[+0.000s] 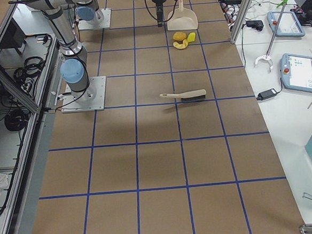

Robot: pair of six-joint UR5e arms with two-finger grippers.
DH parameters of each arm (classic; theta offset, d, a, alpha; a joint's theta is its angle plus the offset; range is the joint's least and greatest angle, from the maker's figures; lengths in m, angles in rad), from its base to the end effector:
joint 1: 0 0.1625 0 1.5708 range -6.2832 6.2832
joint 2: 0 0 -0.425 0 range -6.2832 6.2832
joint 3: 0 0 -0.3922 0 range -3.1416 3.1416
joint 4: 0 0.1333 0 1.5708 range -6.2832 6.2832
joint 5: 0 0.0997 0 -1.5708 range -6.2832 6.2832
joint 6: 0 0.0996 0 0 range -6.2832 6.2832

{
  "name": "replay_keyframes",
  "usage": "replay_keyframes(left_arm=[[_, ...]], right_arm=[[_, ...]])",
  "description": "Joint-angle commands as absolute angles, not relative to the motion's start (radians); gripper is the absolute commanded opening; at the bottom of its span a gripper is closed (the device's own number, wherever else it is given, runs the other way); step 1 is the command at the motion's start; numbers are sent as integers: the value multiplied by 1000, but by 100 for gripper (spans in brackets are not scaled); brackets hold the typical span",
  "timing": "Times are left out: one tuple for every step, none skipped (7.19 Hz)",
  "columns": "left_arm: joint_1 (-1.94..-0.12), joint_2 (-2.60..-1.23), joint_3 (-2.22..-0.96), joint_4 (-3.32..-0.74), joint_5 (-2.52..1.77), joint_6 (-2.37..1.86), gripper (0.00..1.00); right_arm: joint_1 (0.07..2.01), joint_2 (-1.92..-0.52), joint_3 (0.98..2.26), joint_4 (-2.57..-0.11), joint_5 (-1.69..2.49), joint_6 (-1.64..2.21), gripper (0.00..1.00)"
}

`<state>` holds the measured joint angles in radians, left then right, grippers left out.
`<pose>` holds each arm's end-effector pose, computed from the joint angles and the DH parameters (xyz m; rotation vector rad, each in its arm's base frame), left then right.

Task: Sweep and dump trash into bin
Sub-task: 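Grasp the white dustpan handle with the left gripper while the right gripper approaches the brush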

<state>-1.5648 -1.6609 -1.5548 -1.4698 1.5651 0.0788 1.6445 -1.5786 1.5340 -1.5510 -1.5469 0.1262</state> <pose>-0.1307 -0.5325 0.4599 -0.1143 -3.1347 0.0425 0.1714 -0.4793 0.5079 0.0813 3.1141 -0.0347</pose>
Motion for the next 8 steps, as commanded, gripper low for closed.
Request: replay_keyframes(left_arm=[[-1565,-1666,-1555,-1433,1566,39,100],[-1565,-1667,-1555,-1431,1566,51,100],[-1548,-1683,-1543,-1427,1566,145,100],[-1522,-1693,-1546,-1378,1572,355,100],[-1469,-1715,-1548,-1364,1583,511,100],[-1441,-1751,-1548,-1359,1583,646,100],[-1428,-1785,-1542,-1300,1586,802,100],[-1405,-1833,-1537,-1269,1583,1053,100]], right_arm=[[1644,-1578,1535,-1551,-1548,126,100],[1643,-1577,1537,-1552,-1546,123,100],[1635,-1569,1543,-1560,-1542,98,100],[1622,-1539,1546,-1560,-1551,97,100],[1565,-1508,1551,-1563,-1549,138,100],[1510,-1458,1552,-1563,-1551,115,100],[1481,-1415,1557,-1563,-1586,76,100],[1465,-1370,1572,-1587,-1645,13,100]])
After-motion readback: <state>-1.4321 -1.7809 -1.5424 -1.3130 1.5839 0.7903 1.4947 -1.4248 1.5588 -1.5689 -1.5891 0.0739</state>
